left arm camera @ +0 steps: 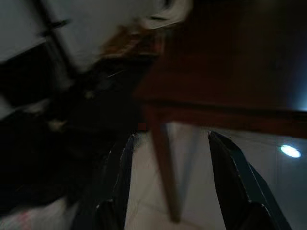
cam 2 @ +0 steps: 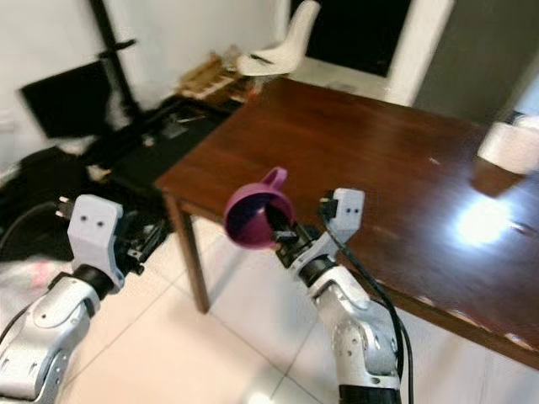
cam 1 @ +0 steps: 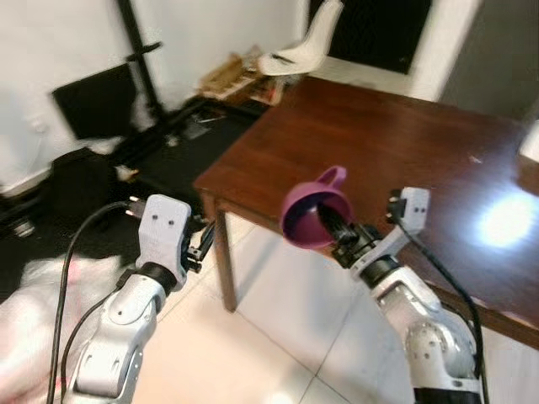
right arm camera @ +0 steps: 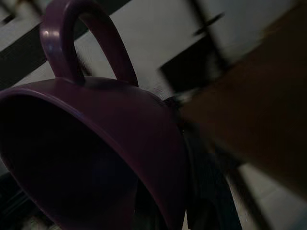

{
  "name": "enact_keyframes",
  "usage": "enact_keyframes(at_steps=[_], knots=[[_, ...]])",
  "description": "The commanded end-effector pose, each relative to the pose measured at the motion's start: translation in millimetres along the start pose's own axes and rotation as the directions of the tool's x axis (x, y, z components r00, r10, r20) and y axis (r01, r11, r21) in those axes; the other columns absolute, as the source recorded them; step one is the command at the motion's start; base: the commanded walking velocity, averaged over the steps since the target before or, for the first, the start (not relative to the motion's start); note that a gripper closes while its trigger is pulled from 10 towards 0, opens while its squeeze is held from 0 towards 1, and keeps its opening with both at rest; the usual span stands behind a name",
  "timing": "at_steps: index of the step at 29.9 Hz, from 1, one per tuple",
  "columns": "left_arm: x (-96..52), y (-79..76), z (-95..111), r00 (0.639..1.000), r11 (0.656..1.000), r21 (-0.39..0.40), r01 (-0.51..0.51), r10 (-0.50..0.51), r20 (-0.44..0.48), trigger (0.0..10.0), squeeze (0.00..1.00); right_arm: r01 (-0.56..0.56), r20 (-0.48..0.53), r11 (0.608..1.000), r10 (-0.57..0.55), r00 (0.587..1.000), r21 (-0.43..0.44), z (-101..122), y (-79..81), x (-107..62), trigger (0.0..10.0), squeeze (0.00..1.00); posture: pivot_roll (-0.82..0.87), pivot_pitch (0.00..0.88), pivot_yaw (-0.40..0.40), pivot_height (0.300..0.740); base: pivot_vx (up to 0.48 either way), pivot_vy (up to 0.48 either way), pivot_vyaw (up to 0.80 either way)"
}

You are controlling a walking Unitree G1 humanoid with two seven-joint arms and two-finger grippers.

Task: Setting the table

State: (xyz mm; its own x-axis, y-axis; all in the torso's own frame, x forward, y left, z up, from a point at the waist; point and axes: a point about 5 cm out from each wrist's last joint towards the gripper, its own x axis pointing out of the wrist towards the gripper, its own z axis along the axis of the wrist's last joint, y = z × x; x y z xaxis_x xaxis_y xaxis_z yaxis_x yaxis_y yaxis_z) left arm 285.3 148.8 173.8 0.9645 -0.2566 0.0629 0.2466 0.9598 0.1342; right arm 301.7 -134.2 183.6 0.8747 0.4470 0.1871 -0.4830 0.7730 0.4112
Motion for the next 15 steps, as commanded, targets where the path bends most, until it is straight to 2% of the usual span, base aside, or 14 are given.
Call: enact_keyframes(at_steps=[1,15], knots=[[-0.7,0.8,-5.2,1.0,1.0,0.01,-0.005,0.005,-0.023,10.0,0.0,-0.006,0.004,1.0,0.006,1.0,0.011,-0.1,0.7,-1.3,10.0,0.0,-0.03,0.0,0.077,0.74,0.0,0.0,0.69],[-0.7,1.1,-6.6,1.0,1.0,0.014,-0.009,0.01,-0.03,10.0,0.0,-0.007,0.005,1.0,0.006,1.0,0.014,-0.1,0.4,-1.3,10.0,0.0,-0.03,0.0,0.079,0.74,0.0,0.0,0.69]])
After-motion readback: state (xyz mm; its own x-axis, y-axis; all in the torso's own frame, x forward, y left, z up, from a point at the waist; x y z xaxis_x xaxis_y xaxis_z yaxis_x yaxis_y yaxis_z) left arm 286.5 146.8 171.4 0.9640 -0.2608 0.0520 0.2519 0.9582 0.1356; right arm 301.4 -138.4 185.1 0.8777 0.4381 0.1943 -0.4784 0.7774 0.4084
